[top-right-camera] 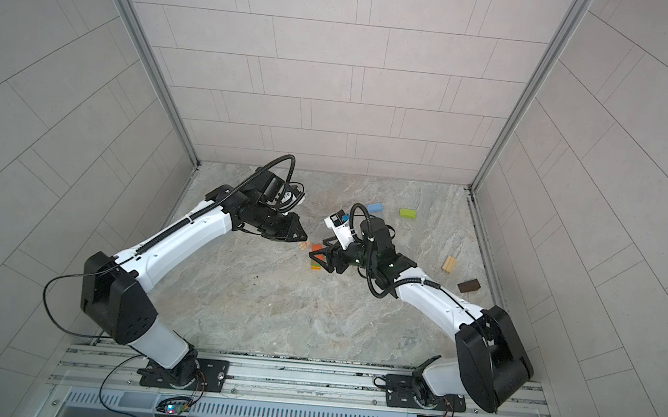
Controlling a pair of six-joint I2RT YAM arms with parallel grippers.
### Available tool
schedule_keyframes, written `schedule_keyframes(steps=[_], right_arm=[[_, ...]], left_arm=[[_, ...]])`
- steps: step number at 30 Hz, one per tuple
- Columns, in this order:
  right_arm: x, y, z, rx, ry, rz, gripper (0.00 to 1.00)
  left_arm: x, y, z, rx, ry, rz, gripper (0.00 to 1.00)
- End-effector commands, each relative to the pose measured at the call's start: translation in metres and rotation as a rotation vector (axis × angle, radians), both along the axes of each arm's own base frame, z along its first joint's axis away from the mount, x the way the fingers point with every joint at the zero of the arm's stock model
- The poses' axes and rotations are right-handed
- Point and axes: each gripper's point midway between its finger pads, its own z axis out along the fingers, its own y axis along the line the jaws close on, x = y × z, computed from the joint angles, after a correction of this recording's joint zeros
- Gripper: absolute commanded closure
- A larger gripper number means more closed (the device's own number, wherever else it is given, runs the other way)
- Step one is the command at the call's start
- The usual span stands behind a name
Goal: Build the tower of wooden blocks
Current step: 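Carry the T cube over the red-orange block with the left gripper while the right withdraws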
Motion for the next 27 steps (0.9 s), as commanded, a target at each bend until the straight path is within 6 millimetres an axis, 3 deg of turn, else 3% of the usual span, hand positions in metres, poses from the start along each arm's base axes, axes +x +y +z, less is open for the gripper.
schedule_keyframes(steps=[1,8,9,12,18,27], right_arm=[[0.007,-0.013,0.022,0.118,-0.005,-0.064,0.33],[0.022,-0.045,0.021,0.314,0.106,-0.171,0.37],[0.022,-0.052,0.011,0.333,0.136,-0.191,0.37],[0.025,-0.063,0.005,0.385,0.169,-0.235,0.39],[0.02,-0.069,0.003,0.366,0.166,-0.259,0.4],[0.02,-0.078,0.0,0.324,0.141,-0.313,0.42]], left_arm=[[0.009,0.021,-0.009,0.187,-0.07,-0.028,0.97],[0.029,0.002,-0.013,0.218,-0.145,-0.137,0.96],[0.03,-0.002,-0.011,0.217,-0.159,-0.161,0.96],[0.03,-0.014,-0.005,0.279,-0.235,-0.246,0.95],[0.016,-0.039,-0.016,0.31,-0.327,-0.458,0.95],[0.035,-0.046,-0.043,0.343,-0.373,-0.477,0.95]])
